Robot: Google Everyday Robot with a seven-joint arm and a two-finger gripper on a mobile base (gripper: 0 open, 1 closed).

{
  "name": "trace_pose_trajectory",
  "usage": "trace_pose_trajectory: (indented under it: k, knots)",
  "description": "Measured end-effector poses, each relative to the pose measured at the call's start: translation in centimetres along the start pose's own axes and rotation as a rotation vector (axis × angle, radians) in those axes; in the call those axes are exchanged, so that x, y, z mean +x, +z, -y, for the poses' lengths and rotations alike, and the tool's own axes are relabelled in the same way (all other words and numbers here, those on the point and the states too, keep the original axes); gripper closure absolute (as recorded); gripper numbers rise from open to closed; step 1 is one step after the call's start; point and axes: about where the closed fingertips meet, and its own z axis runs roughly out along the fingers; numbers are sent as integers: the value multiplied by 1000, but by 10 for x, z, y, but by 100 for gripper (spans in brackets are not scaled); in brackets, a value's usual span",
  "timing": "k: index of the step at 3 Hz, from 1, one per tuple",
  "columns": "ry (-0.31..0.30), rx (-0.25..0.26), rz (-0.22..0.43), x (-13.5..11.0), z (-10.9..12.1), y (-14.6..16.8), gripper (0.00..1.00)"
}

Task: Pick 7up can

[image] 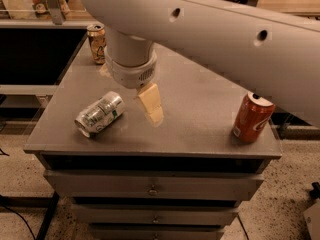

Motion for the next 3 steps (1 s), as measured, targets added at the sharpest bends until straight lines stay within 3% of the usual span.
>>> trace_pose_trajectory:
  k: [3]
  knots:
    - [-102,-51,40,-29,34,13,0]
